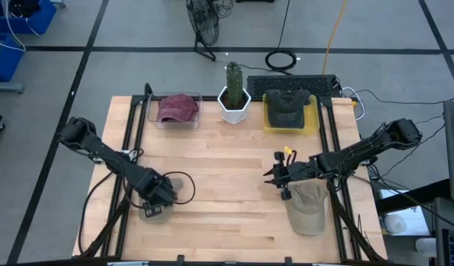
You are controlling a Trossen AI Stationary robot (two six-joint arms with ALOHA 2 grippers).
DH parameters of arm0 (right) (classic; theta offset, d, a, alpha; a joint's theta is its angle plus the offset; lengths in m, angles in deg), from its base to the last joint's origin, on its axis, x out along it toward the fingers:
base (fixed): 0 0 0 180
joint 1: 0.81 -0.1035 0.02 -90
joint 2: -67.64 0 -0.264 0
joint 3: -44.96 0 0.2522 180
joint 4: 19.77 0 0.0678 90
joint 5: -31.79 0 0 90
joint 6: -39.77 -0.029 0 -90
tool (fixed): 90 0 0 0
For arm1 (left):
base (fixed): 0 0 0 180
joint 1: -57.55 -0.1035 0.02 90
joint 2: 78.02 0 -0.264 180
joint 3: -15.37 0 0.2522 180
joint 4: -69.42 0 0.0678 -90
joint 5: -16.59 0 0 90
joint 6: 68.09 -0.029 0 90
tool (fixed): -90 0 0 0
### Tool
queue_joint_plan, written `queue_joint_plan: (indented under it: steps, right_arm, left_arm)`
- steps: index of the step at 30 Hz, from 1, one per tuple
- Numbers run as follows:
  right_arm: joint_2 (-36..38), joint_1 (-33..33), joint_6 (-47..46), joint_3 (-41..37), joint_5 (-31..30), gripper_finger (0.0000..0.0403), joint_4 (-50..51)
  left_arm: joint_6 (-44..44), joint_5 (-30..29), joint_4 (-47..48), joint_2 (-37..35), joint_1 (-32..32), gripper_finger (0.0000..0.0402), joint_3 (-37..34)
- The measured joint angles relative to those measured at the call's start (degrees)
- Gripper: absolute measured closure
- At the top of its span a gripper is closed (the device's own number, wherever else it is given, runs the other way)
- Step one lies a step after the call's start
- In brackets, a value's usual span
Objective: Pick & Place hat
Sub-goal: Put the left brown cap into the transparent bin
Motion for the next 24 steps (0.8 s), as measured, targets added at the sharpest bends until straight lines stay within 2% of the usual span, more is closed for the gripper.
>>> queue_joint_plan:
  steps: [9,13,19,24]
  right_arm:
    - [0.0,-1.45,-0.83,0.0,-0.02,0.0303,0.0]
    - [0.0,-1.46,-1.08,0.0,0.0,0.0303,0.37]
    - [0.0,-1.47,-1.58,0.0,0.0,0.0303,0.92]
    - [0.0,-1.47,-1.53,0.0,0.0,0.0303,0.86]
  left_arm:
    - [0.37,-1.25,-0.98,0.0,-1.67,0.0257,-2.51]
    - [-0.26,-2.51,-6.11,0.0,-1.99,0.0289,-2.51]
    - [-1.31,-5.83,-14.47,-0.04,-1.99,0.0318,-2.51]
    - [-0.72,-6.74,-15.22,-0.04,-1.99,0.0333,-2.51]
